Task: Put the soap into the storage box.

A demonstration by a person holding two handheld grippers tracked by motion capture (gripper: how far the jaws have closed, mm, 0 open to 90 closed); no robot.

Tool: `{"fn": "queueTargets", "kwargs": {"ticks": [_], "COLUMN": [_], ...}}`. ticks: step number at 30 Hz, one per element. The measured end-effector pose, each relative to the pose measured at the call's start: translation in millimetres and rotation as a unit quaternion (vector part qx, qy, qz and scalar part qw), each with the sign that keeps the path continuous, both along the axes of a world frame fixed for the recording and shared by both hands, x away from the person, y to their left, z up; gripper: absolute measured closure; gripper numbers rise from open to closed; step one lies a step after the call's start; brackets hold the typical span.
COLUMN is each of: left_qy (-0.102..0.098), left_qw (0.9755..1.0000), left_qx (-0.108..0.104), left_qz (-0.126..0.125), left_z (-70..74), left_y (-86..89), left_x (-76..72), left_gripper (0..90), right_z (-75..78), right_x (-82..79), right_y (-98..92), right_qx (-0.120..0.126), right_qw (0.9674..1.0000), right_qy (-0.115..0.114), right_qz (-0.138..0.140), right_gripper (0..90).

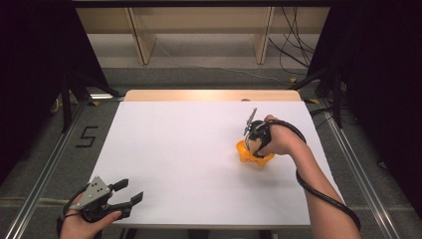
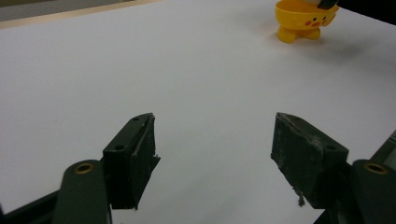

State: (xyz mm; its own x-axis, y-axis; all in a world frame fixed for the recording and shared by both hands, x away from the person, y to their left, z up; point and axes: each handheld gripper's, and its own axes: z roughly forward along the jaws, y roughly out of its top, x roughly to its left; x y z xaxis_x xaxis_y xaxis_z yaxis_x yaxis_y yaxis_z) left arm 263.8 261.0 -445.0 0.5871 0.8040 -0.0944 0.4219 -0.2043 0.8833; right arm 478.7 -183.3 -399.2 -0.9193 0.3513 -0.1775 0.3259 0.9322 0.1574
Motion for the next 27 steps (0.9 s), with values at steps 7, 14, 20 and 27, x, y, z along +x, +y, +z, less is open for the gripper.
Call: {"fn": "queueTargets", "kwargs": {"ticks": [7,14,20,27], "left_qy": [0.001,0.000,0.000,0.000], "left_qw": [1.0000,1.0000,1.0000,1.0000], "left_qx": [-0.001,-0.003,-0.002,-0.003], "left_qz": [0.000,0.001,0.000,0.000], "left_z": [-0.1,-0.2,0.0,-0.1], "left_y": [0.0,-0.3,-0.1,-0.2], "left_x": [0.1,0.3,0.3,0.3], "left_gripper": [30.2,30.2,30.2,30.2], "right_z": [-4.4,-6.9,-9.2,-10.4], "right_x": [2.8,4.7,4.2,6.9], "right_y": [0.2,-0.8,-1.2,-2.0], "right_qx": [0.001,-0.001,0.003,0.004], "right_qw": [1.0000,1.0000,0.9998,0.9999], "right_qy": [0.001,0.004,0.015,0.015], "right_qz": [0.002,0.004,-0.014,-0.004], "right_gripper": [33.9,33.9,33.8,33.8]}}
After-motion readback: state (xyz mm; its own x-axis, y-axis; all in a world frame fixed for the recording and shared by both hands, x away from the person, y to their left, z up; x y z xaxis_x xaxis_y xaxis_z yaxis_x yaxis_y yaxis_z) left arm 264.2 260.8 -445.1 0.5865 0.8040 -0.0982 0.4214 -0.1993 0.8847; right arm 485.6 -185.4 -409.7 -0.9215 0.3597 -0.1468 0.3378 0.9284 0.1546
